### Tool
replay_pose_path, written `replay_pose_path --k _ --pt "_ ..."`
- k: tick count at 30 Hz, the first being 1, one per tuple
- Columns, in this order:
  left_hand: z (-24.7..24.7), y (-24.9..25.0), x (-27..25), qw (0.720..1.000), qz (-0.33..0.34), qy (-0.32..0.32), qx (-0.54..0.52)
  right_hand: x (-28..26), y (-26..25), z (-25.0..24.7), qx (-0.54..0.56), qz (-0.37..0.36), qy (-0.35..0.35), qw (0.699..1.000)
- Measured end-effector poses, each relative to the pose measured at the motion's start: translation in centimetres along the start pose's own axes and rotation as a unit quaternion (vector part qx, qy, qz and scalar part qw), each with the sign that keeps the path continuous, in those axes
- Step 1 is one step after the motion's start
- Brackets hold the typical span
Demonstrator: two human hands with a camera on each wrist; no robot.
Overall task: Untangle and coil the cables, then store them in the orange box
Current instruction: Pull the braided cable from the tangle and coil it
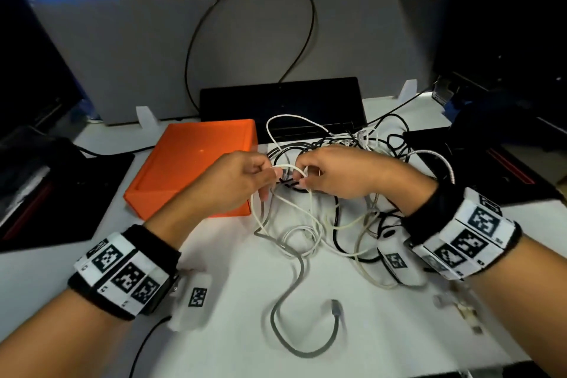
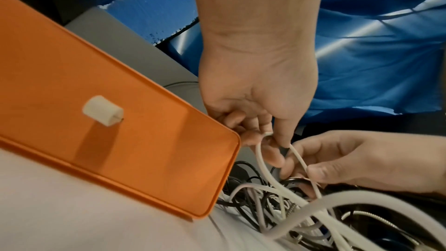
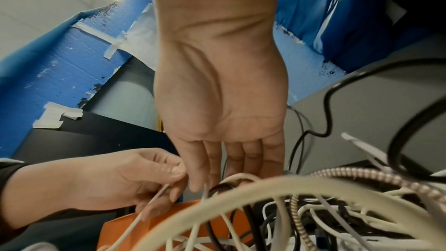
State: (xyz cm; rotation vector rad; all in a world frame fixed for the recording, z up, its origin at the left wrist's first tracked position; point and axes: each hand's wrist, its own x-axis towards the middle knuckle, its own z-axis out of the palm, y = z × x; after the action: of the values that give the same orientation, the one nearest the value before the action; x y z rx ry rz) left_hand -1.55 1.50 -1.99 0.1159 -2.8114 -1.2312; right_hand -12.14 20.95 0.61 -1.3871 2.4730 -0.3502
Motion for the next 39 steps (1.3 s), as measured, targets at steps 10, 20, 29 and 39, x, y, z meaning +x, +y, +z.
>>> replay_pose_path --k 10,20,29,39 --pt "0.8 2.5 -1.5 0.996 0.05 -0.07 0.007 -3.0 0.2 1.5 0.102 -0.011 0.185 0.977" --pt "1.4 3.3 -2.1 0.951 0.096 0.046 -0.291 -3.8 -0.6 1.1 0.262 -0.059 0.226 0.936" --pt "-4.2 2.7 -4.2 0.928 0.089 0.116 -0.342 -6.3 0.3 -1.1 0.22 -0.037 0.217 0.95" --pt "-5.1 2.0 -9.1 0.937 0.076 0.151 -0.305 -6.1 -4.4 -0.1 0.307 -0.079 0.194 0.928"
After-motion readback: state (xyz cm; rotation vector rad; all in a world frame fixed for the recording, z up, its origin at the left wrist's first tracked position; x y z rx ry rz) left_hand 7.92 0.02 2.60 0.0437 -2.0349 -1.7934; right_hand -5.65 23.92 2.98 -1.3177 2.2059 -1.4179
